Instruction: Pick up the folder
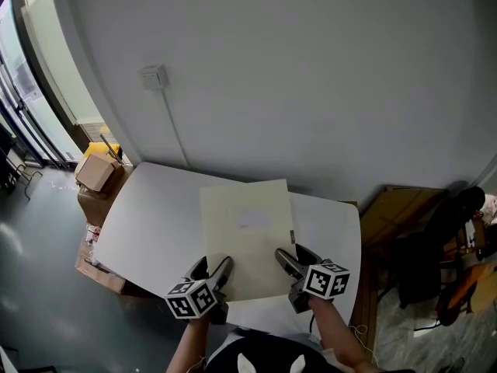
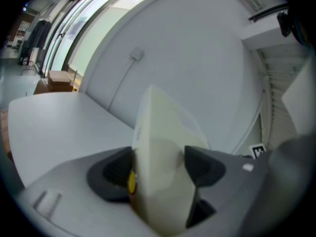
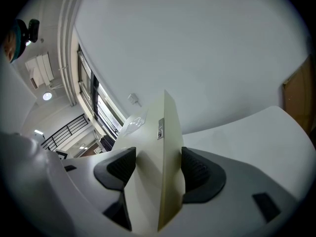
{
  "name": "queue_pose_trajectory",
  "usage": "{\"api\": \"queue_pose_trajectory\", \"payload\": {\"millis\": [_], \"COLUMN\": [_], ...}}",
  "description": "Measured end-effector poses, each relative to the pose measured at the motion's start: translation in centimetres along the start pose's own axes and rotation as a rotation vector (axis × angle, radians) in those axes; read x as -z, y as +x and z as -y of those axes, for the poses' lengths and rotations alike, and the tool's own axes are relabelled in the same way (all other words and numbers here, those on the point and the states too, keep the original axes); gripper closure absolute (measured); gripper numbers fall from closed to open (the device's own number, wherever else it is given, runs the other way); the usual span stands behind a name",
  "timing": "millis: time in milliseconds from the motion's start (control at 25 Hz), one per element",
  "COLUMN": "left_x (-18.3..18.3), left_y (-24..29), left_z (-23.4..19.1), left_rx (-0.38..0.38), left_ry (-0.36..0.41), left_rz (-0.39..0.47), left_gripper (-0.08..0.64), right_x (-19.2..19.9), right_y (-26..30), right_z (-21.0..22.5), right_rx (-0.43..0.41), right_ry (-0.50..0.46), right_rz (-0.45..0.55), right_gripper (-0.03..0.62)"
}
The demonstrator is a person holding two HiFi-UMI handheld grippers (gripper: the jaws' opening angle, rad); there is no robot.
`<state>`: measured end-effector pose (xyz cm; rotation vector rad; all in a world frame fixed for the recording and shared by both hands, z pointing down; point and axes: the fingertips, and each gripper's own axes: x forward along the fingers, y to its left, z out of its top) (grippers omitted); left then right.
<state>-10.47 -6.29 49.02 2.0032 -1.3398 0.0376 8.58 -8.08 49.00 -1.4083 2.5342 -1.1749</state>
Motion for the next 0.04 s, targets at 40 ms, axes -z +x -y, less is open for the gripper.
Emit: {"api": "queue_pose_trajectory", "payload": {"millis": [40], "left_x": [0.15], "left_y": [-0.14], "left_z": [0.02], "left_rx": [0.0], "left_ry": [-0.003], "left_rz": [-0.001], "left_gripper": [0.234], "right_x": [0.13], "right_y": [-0.14], "right_z": [-0.05], "right_rx": [0.001], "right_ry": [0.0], "right_rz": [-0.002], "right_gripper": [0.301]}}
